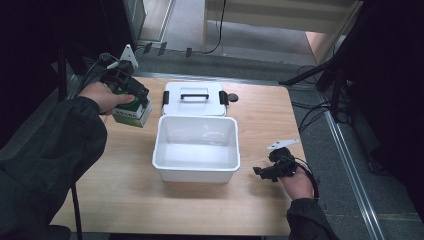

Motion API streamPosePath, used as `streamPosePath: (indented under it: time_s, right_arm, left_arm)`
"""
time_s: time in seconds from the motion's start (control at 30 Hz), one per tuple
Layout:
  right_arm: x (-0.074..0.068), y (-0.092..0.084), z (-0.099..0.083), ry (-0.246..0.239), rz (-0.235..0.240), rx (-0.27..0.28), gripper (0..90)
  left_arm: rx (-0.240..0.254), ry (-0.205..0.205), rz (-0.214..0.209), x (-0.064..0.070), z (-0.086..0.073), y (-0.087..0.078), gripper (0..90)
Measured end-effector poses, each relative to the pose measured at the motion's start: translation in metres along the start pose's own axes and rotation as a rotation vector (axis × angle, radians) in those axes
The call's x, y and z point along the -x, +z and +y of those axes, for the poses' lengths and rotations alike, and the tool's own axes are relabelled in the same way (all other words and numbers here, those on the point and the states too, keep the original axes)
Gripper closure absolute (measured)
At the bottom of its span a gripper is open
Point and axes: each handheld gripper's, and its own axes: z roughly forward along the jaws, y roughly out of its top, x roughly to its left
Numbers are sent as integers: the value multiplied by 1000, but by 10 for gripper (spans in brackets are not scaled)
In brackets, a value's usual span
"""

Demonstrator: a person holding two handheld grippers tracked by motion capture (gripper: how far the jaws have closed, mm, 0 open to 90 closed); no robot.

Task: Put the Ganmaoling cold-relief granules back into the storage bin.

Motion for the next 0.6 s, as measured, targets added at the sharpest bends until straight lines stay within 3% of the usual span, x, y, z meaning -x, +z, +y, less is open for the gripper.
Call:
streamPosePath:
  time_s: [0.2,0.33,0.6]
  right_arm:
    - [0,0,0,4,-1,-4,201]
    - [1,0,-1,4,-4,-4,201]
    - [1,-1,-1,1,-7,0,201]
  left_arm:
    - [8,37,-27,17,-1,-16,59]
    - [10,73,-49,37,-1,-26,59]
    - [21,115,-38,66,-4,-31,58]
